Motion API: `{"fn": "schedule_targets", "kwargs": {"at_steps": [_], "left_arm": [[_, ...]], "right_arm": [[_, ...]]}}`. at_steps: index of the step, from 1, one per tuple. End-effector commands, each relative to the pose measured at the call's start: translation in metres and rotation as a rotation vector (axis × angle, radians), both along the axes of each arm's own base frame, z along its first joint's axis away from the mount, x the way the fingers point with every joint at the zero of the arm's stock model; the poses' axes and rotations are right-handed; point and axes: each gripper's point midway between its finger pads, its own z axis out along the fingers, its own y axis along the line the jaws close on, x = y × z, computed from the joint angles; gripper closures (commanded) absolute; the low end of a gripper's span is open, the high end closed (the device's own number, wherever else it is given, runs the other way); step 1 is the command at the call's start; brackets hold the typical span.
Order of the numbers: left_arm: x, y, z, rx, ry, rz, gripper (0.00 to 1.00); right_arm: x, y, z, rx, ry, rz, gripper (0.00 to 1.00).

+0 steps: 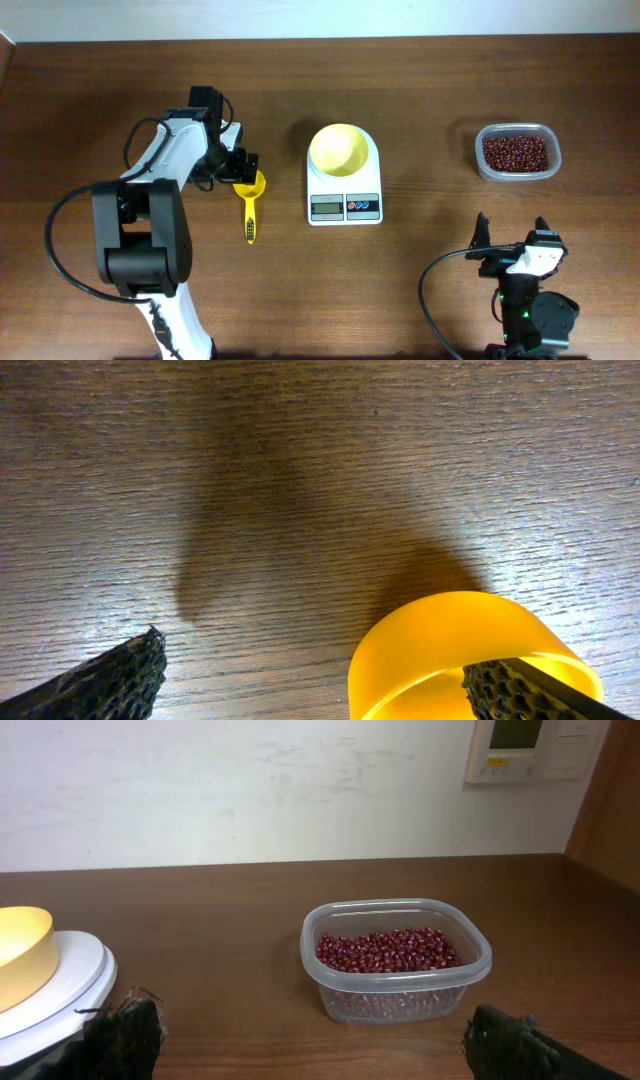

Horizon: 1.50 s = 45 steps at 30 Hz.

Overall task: Scoop item into bowl and weigh 50g on scale
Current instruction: 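Grasp the yellow scoop rim with the left gripper and lift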

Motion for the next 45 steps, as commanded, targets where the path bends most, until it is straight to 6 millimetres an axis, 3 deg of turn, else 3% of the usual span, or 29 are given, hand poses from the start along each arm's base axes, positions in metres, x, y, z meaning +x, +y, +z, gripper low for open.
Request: {"fn": "schedule_targets", "kwargs": {"at_steps": [1, 8, 17, 22, 26, 32, 37, 45], "left_arm": [[-0.009, 0.0, -0.01, 0.004, 0.032, -0.016, 0.01], [-0.016, 0.0, -0.024, 0.003, 0.036, -0.016, 0.01], [-0.014, 0.0, -0.024, 0.004, 0.028, -0.016, 0.01], [-0.013, 0.0, -0.024, 0.004, 0.024, -0.016, 0.37], [-0.013, 0.0, -0.024, 0.003, 0.024, -0.016, 0.51], [-0.013, 0.0, -0.024, 0.003, 0.024, -0.016, 0.64], [-0.013, 0.0, -0.024, 0.0, 0.025, -0.016, 0.82], [-0.014, 0.0, -0.024, 0.0, 0.025, -0.016, 0.94]], "right_arm": [[0.0, 0.0, -0.002, 0.004, 0.0, -0.001, 0.01], [0.0, 0.0, -0.002, 0.004, 0.0, -0.001, 0.01], [0.0, 0.0, -0.002, 0.004, 0.001, -0.001, 0.01], [0.0, 0.0, -0.002, 0.004, 0.001, -0.001, 0.01], [0.0, 0.0, -0.002, 0.004, 0.0, -0.001, 0.01], [0.0, 0.0, -0.002, 0.004, 0.001, -0.001, 0.01], [0.0, 0.0, -0.002, 0.004, 0.001, -0.001, 0.01], [0.0, 0.0, -0.002, 0.004, 0.0, -0.001, 0.01]]}}
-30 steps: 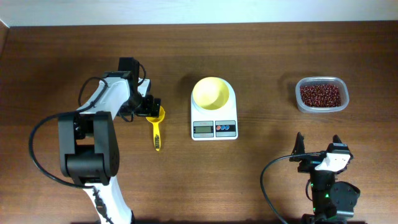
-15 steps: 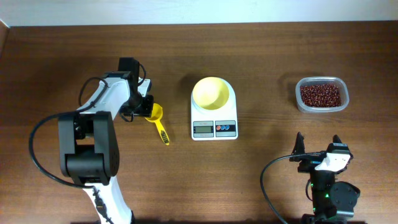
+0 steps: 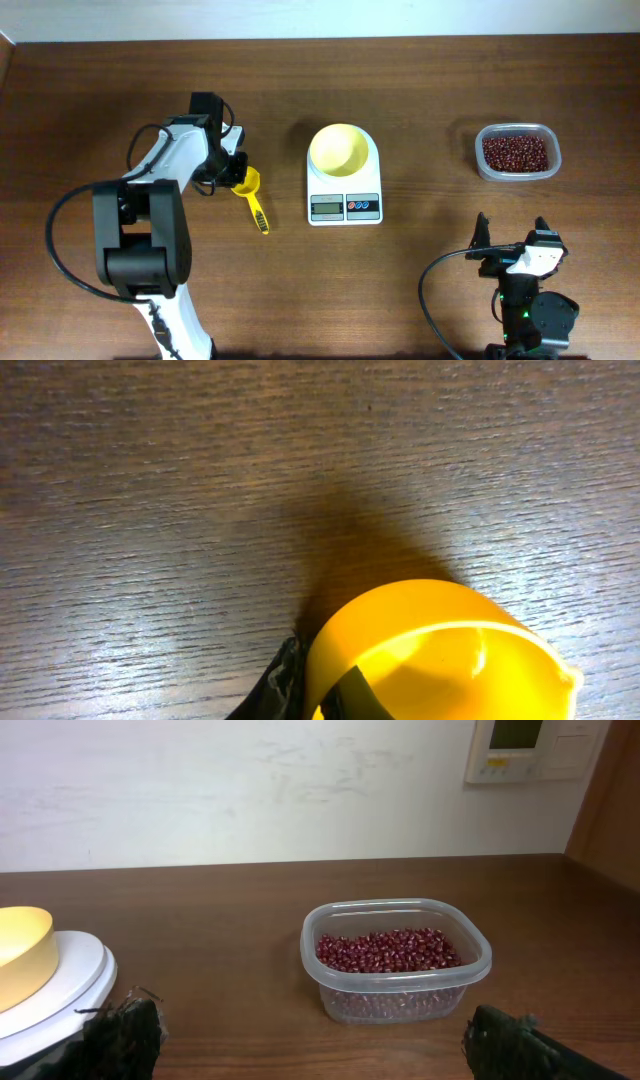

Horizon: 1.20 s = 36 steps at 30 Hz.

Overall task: Scoop item into bowl and weigh 50g on scale
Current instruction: 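Grasp the yellow scoop rim with the left gripper and lift, then carry the scoop with the left gripper toward the scale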

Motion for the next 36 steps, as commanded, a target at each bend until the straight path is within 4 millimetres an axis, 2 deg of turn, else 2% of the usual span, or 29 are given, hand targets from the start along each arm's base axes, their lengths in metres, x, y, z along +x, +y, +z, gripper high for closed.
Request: {"fn": "schedule_targets", "kwargs": {"at_steps": [1, 8, 15, 21, 22, 28, 31, 36], "left_arm": [[-0.012, 0.003, -0.012, 0.014, 0.045, 0.004, 1.0], [-0.013, 0.001, -0.008, 0.004, 0.057, 0.003, 1.0], [-0.002, 0.001, 0.022, 0.004, 0.044, 0.003, 1.0], [0.011, 0.0, 0.063, 0.004, 0.032, 0.003, 1.0], [0.016, 0.0, 0.076, 0.001, 0.021, 0.003, 1.0], [0.031, -0.018, 0.127, -0.107, -0.043, -0.009, 1.0], [0.032, -0.029, 0.148, -0.169, -0.069, -0.019, 1.0], [0.027, -0.035, 0.183, -0.182, -0.135, -0.024, 1.0]], "right_arm": [[0.0, 0.0, -0.002, 0.004, 0.0, -0.001, 0.01], [0.0, 0.0, -0.002, 0.004, 0.0, -0.001, 0.01], [0.0, 0.0, -0.002, 0.004, 0.0, -0.001, 0.01], [0.0, 0.0, -0.002, 0.004, 0.0, -0.001, 0.01], [0.0, 0.0, -0.002, 0.004, 0.0, -0.001, 0.01], [0.0, 0.0, -0.002, 0.004, 0.0, -0.001, 0.01], [0.0, 0.0, -0.002, 0.004, 0.0, -0.001, 0.01], [0.0, 0.0, -0.002, 0.004, 0.0, -0.001, 0.01]]}}
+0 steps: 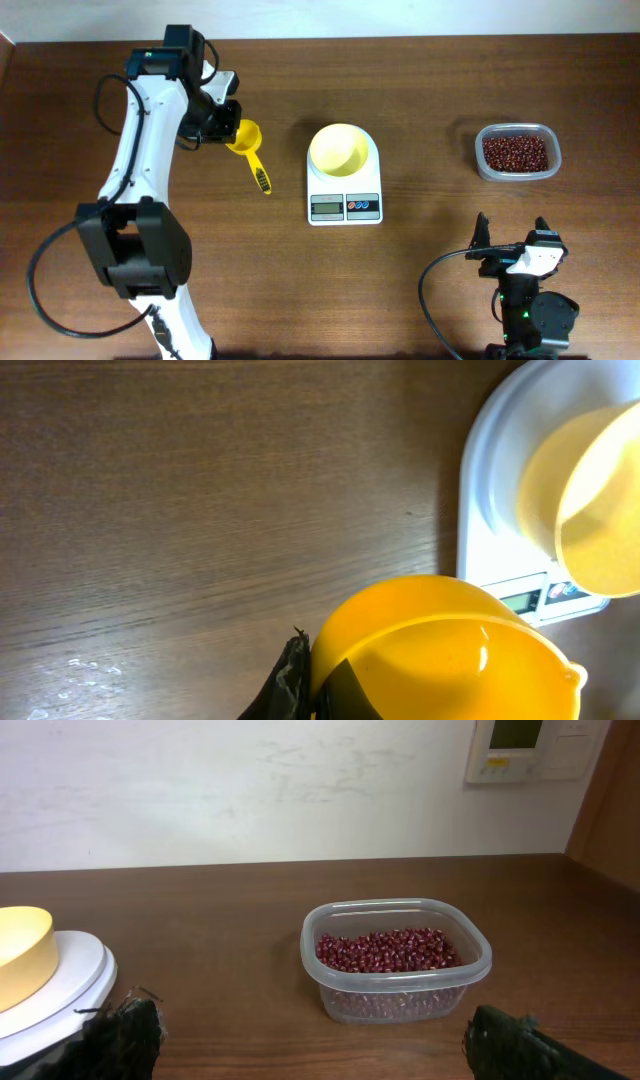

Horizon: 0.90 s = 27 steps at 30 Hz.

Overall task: Scoop item into bowl and weigh 50g on scale
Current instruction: 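Carry the scoop with the left gripper toward the scale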

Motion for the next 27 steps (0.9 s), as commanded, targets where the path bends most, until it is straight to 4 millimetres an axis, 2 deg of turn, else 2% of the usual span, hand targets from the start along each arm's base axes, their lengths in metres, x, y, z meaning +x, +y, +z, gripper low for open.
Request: {"fn": "schedule_targets", "kwargs": {"at_steps": [1, 4, 9, 18, 23, 27], "left_arm": [[-0.001, -0.015, 0.047, -0.055, -0.114, -0.012, 1.0], [-0.006, -0.027, 0.059, -0.128, -0.128, -0.027, 1.0], [-0.02, -0.036, 0.059, -0.188, -0.069, -0.034, 1.0], [-0.018, -0.036, 0.059, -0.212, -0.025, 0.126, 1.0], [-0.016, -0.013, 0.05, -0.069, 0.003, 0.344, 1.0], [-0.018, -0.021, 0.047, 0.034, -0.017, 0.347, 1.0]], "right_arm": [[0.0, 0.0, -0.002, 0.004, 0.0, -0.001, 0.01], [0.0, 0.0, -0.002, 0.004, 0.001, -0.001, 0.01], [0.0, 0.0, -0.002, 0.004, 0.0, -0.001, 0.01], [0.0, 0.0, -0.002, 0.004, 0.001, -0.001, 0.01], [0.0, 0.0, -0.002, 0.004, 0.0, -0.001, 0.01], [0.0, 0.0, -0.002, 0.004, 0.001, -0.001, 0.01]]}}
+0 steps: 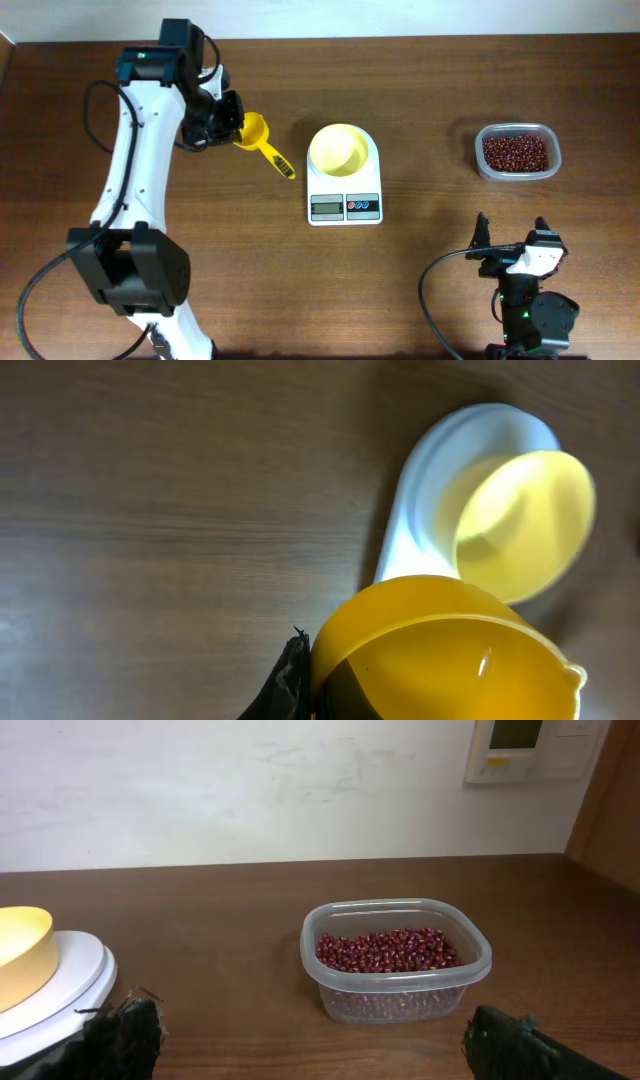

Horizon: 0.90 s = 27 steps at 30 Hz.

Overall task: Scoop item into bowl and weigh 50g on scale
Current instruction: 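Carry the scoop with the left gripper toward the scale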

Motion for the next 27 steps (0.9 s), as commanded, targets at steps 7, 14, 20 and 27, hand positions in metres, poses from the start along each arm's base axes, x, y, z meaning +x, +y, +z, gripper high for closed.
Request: {"fn": "schedule_targets", "kwargs": {"at_steps": [7, 14, 20, 27], "left_arm": [[0.001, -0.018, 0.011, 0.326, -0.092, 0.086, 1.0], [0.001, -0.029, 0.011, 0.318, -0.101, 0.063, 1.0], [-0.002, -0.029, 0.011, 0.321, -0.09, 0.061, 1.0], [-0.002, -0.029, 0.011, 0.321, -0.09, 0.061, 1.0]], "right_arm": [[0.0, 0.0, -0.002, 0.004, 0.0, -0.001, 0.01], [0.0, -0.003, -0.003, 0.002, 0.002, -0.02, 0.01], [0.001, 0.005, 0.019, -0.001, -0.087, 0.023, 0.01], [-0.008, 0.012, 0.058, 0.011, -0.112, 0.062, 0.01]]}}
